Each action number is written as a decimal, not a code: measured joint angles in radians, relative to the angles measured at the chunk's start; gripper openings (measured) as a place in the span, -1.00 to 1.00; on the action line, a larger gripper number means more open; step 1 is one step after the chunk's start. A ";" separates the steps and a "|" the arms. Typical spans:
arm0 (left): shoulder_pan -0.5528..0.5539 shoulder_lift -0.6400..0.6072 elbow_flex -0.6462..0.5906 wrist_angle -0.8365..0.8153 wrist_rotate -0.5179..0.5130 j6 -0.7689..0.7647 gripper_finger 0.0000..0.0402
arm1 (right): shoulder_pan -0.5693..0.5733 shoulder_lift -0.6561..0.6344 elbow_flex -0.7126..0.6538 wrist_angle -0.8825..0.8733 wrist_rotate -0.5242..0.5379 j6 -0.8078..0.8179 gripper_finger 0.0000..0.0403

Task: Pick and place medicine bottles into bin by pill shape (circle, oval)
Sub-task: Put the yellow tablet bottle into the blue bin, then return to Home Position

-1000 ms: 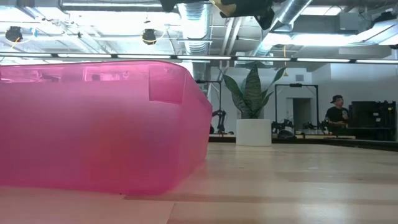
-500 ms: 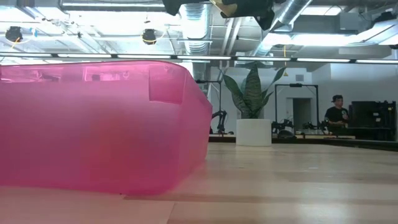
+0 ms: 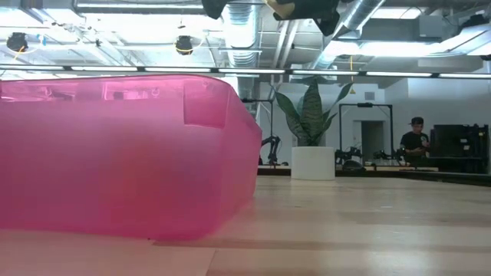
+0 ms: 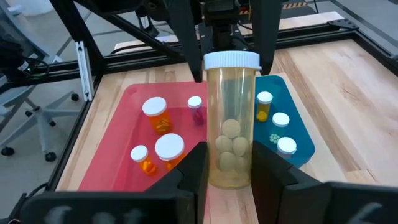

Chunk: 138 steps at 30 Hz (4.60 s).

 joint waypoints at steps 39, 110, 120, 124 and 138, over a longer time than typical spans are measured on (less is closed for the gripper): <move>0.032 -0.107 -0.001 -0.372 -0.082 -0.078 -0.44 | 0.032 0.000 0.000 -0.219 -0.017 0.116 0.18; 0.032 -0.016 -0.395 -0.343 -0.172 -0.094 -0.30 | 0.102 0.000 0.000 -0.325 -0.017 0.211 0.11; 0.032 -0.016 -0.346 -0.370 -0.197 -0.086 0.00 | 0.102 0.000 0.000 -0.343 -0.017 0.204 0.11; 0.032 -0.016 -0.313 -0.440 -0.197 -0.093 0.06 | 0.102 0.000 0.000 -0.343 -0.017 0.203 0.11; 0.028 -0.051 0.167 -0.782 -0.173 -0.134 0.08 | 0.072 -0.195 0.090 -0.322 -0.020 0.106 0.11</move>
